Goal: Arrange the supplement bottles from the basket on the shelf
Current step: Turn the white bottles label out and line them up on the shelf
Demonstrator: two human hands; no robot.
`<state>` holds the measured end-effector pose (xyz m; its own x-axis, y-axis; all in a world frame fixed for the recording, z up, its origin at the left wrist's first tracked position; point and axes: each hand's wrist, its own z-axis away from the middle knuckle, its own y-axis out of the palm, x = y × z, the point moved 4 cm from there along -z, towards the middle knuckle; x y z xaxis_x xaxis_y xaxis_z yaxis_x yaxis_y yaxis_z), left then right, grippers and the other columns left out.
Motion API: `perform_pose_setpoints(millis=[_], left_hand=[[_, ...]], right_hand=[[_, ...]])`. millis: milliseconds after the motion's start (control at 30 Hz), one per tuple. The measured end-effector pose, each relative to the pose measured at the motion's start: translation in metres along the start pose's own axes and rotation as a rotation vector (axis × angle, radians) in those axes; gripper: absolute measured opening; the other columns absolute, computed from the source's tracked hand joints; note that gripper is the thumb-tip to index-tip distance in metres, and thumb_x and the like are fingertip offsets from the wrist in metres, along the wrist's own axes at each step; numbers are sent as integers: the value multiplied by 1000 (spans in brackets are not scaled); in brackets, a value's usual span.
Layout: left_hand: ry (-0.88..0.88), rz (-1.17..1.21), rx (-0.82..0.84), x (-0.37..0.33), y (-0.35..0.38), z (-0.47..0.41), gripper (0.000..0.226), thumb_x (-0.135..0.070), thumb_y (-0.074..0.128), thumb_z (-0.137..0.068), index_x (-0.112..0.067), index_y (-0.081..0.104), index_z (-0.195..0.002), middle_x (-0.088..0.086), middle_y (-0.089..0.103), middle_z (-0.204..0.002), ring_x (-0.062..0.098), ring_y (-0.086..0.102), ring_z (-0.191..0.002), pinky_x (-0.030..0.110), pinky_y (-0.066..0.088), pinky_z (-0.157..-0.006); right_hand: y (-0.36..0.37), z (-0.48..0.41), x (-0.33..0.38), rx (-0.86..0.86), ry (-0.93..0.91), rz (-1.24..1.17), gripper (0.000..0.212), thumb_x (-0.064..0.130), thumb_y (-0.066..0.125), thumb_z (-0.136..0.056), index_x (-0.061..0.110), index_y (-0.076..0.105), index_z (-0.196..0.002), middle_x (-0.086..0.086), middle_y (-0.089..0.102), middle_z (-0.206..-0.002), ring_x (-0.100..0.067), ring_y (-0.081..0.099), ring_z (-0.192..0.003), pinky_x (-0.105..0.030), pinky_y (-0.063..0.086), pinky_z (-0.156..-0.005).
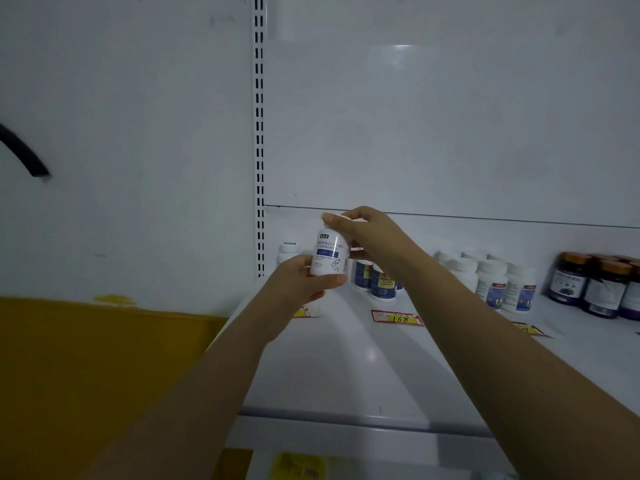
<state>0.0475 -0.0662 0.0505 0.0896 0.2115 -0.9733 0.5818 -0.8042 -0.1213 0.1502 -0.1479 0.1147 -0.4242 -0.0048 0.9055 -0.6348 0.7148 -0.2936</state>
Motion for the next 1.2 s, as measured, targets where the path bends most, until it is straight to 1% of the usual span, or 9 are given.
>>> perform_pose_setpoints(millis=[100,233,367,467,567,767,900,1000,1200], left_hand=[[-6,41,-31,3,6,-3,40,-14,73,-79,-12,58,-115,10,65,-112,25,61,-107,39,50,-96],[-5,60,-37,17,10,-6,27,-15,75,-77,-21,63,-100,6,68,-103,25,64,-103,37,51,-94],[5,-4,-42,29,6,-12,42,-22,76,-76,-16,60,-115,8,67,-108,25,64,-102,37,52,-92],[12,-27,-26,32,6,-16,44,-25,77,-75,-18,60,-116,5,68,-105,22,65,-100,36,53,-92],[23,-26,-28,31,4,-18,44,-27,77,-75,-19,61,-114,3,68,-104,21,65,-99,35,53,-91],[26,-8,3,31,5,-18,47,-25,77,-75,-16,60,-118,4,68,-107,20,65,-100,36,52,-93],[1,48,32,32,6,-17,43,-20,75,-77,-16,60,-117,6,67,-111,21,64,-104,38,50,-97],[-14,55,14,33,6,-18,48,-18,75,-77,-13,58,-121,7,66,-113,23,63,-105,41,49,-98],[20,-58,9,16,4,-28,55,-15,79,-73,-12,56,-122,9,65,-111,23,64,-103,35,53,-92]], right_hand=[[3,2,-7,-63,-40,-83,43,45,68,-81,16,56,-110,-1,66,-98,-14,66,-79,-17,53,-56],[10,3,-22,-67,-72,-128,40,46,65,-82,18,58,-109,4,67,-91,-9,65,-77,-18,51,-61],[11,0,-40,-58,-53,-176,38,44,64,-84,19,57,-111,4,67,-94,-9,66,-80,-18,53,-62],[7,-5,-51,-87,-41,-229,43,44,65,-83,15,58,-114,-3,67,-102,-18,67,-88,-27,57,-73],[8,-10,-50,-69,-71,-229,46,46,67,-81,14,59,-113,-5,68,-101,-21,68,-91,-35,58,-80],[10,-10,-43,-59,-149,-197,39,44,65,-82,17,58,-111,5,67,-93,-9,67,-80,-18,55,-65],[10,-10,-42,-65,-155,-197,39,43,63,-84,18,57,-113,7,66,-94,-7,66,-81,-13,53,-60],[11,-11,-43,-49,-156,-202,39,42,63,-84,17,57,-114,8,66,-93,-6,66,-79,-11,52,-57],[6,-11,-42,-34,-177,-235,24,37,57,-91,20,65,-106,3,68,-99,-11,66,-91,-21,56,-71]])
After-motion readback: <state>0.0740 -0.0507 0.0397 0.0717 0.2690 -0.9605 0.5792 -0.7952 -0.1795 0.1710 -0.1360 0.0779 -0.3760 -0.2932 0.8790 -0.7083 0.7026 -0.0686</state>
